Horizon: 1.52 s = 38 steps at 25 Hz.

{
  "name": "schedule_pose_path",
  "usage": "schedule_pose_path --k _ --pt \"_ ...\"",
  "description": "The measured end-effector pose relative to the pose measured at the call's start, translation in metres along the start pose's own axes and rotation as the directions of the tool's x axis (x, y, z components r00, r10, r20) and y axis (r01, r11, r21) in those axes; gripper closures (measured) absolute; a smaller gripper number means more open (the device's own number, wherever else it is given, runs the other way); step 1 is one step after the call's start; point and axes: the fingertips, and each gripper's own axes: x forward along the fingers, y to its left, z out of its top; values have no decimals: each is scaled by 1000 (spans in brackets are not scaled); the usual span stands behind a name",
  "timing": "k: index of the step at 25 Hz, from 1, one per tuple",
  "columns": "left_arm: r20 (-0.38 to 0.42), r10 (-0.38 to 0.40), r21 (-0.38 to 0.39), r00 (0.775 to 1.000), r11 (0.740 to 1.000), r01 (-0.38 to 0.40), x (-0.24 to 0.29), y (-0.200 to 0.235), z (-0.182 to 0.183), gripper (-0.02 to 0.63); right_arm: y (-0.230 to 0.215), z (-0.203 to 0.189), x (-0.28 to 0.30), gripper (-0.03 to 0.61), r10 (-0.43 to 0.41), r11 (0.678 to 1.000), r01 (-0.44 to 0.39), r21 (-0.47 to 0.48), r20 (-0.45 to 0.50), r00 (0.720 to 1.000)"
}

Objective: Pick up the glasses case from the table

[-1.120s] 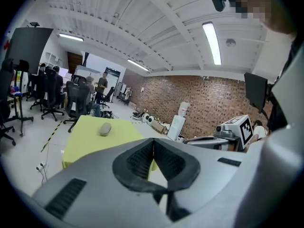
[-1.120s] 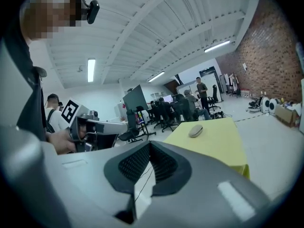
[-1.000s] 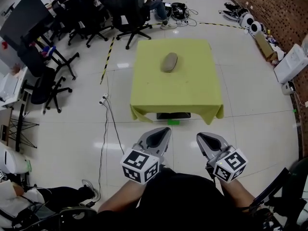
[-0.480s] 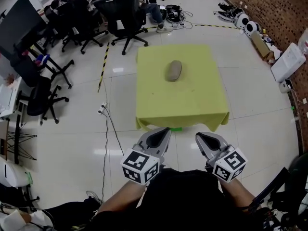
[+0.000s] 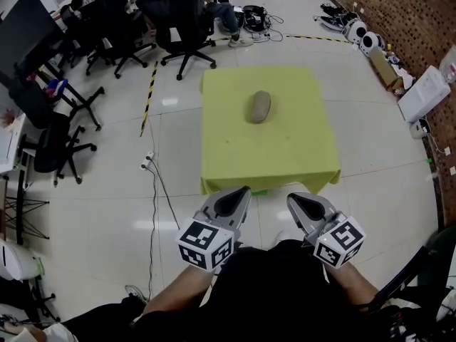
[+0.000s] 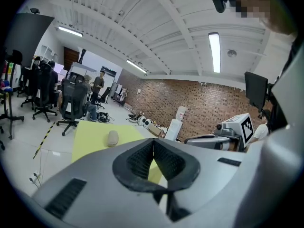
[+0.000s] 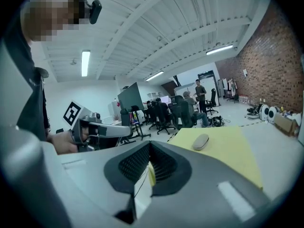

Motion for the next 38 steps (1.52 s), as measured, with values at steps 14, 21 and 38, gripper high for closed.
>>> schedule_pose_path --k 14,21,38 --pt "25 117 -7 993 993 -116 40 12 28 606 -51 24 24 577 124 992 -124 4 4 992" --pt "20 188 1 982 982 -188 73 9 36 606 -98 26 26 577 169 985 -170 35 11 985" --pt "-6 314 4 950 950 -314 145 -1 50 606 -182 39 22 577 273 960 -273 60 10 962"
